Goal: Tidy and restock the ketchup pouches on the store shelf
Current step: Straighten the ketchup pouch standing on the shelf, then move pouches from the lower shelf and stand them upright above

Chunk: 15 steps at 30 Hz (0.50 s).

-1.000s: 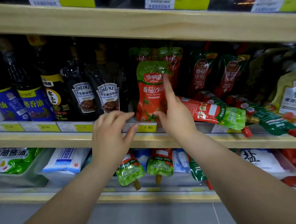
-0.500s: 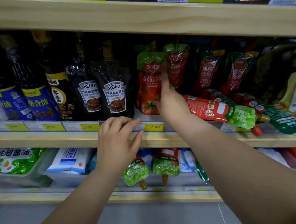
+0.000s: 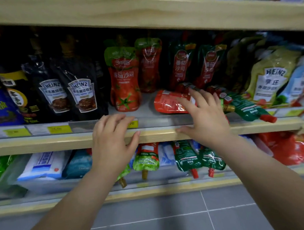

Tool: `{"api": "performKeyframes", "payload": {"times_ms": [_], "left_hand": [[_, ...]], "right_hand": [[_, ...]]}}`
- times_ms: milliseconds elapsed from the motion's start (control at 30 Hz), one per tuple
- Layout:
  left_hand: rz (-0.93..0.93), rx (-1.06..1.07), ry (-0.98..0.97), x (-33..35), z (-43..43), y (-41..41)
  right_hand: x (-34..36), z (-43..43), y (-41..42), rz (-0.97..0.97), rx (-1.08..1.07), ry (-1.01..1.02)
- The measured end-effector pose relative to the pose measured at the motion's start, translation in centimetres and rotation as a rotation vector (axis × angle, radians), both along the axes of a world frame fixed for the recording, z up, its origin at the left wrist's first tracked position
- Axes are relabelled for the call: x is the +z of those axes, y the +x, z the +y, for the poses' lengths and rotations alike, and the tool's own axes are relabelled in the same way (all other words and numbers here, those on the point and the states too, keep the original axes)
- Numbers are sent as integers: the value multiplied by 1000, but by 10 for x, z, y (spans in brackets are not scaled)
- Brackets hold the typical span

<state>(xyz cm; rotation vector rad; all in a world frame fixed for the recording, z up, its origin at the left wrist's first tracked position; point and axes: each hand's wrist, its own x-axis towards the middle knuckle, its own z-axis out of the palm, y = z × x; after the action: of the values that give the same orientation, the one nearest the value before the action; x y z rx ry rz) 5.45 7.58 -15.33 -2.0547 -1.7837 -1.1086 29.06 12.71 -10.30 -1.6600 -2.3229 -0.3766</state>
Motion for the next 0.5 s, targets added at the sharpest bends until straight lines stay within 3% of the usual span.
{"api": "performKeyframes", "payload": {"times_ms": [167, 367, 500], "left_hand": [[-24, -100, -20, 11, 5, 39], [-88, -222, -71, 29, 20, 71], [-134, -242, -101, 44, 35, 91]], "right_hand": [[10, 0, 22, -92, -71, -44], [18, -10, 32, -39, 88, 167], [31, -15, 32, -125, 165, 263]]}}
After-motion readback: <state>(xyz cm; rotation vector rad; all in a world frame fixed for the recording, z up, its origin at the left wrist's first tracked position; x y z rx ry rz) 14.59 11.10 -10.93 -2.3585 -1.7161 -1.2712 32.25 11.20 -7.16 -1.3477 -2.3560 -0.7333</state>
